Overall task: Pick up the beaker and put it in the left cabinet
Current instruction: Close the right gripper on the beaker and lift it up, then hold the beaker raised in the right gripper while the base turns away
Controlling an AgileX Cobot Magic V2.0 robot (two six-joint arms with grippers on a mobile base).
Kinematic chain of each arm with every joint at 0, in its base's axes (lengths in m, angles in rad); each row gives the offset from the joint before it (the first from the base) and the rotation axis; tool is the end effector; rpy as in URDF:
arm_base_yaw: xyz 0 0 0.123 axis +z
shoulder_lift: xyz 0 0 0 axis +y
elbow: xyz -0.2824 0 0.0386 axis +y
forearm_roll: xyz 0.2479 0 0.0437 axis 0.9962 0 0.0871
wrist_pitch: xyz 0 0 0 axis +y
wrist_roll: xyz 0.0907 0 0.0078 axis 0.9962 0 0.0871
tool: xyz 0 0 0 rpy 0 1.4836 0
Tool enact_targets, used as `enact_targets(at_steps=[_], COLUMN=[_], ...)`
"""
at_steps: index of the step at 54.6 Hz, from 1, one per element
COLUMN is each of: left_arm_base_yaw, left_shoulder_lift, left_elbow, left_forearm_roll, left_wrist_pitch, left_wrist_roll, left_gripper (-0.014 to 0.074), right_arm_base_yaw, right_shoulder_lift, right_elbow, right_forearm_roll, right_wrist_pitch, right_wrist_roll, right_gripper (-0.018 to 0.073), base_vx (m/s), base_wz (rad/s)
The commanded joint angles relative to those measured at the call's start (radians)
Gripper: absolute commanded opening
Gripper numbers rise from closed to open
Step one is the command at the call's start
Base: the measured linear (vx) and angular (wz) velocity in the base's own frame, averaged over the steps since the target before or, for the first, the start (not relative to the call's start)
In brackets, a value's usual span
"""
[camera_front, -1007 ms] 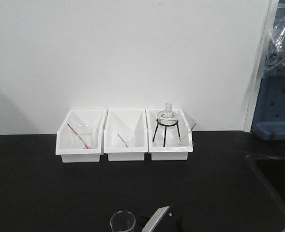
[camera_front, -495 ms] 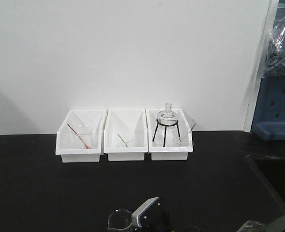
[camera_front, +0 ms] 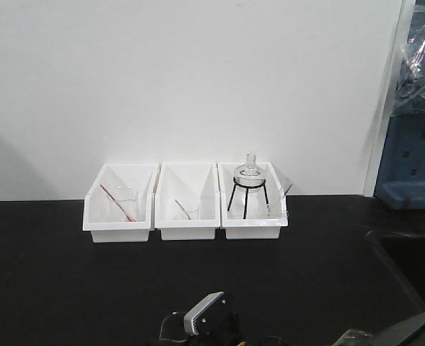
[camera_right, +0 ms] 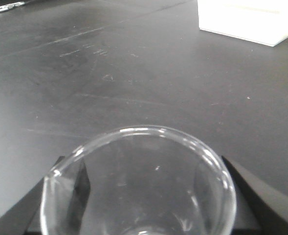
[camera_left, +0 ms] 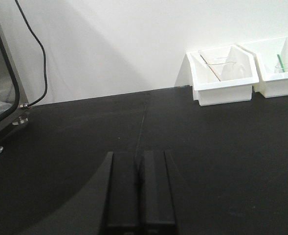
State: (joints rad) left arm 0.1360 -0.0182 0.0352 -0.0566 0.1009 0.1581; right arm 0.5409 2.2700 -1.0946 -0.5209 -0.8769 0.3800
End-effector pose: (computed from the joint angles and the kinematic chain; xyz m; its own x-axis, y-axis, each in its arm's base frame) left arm 0.0561 0.0071 0.1930 -0.0433 0.0966 -0.9944 -0.1262 0.9868 0.1014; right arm 0.3489 0.2501 0.0788 -0.2608 -0.1261 -0.9571 -0.7837 0.6066 0.1336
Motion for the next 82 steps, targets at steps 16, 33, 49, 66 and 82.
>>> enact_targets(at_steps=[16, 33, 49, 66, 82], left_arm_base_yaw=[0.0, 0.0, 0.0, 0.0, 0.0], left_shoulder_lift=[-0.012, -0.012, -0.012, -0.012, -0.012], left_elbow=[-0.017, -0.017, -0.017, -0.017, -0.017], left_forearm_roll=[-0.005, -0.005, -0.005, -0.005, -0.005], left_wrist_pitch=[-0.082, -0.082, -0.082, -0.082, -0.082], left_wrist_roll=[-0.002, -0.002, -0.002, -0.002, -0.002], left_gripper=[-0.0006, -0.0006, -0.0006, -0.0006, -0.0006], right_arm_base_yaw=[-0.001, 0.009, 0.009, 0.009, 0.008], right_shoulder_lift=[-0.182, -0.429, -0.643, -0.759, -0.757], right_elbow=[-0.025, -0.025, -0.025, -0.058, -0.069], right_forearm_roll=[-0.185, -0.308, -0.309, -0.332, -0.361], right_wrist_pitch=[0.075, 0.242, 0.384, 0.497, 0.503], right_wrist_roll=[0.154, 0.34, 0.389, 0.471, 0.475], right_gripper=[0.0167, 0.0176, 0.0183, 0.0197, 0.0201], base_vx=[0.0, 0.0, 0.0, 0.0, 0.0], base_wz=[0.0, 0.0, 0.0, 0.0, 0.0])
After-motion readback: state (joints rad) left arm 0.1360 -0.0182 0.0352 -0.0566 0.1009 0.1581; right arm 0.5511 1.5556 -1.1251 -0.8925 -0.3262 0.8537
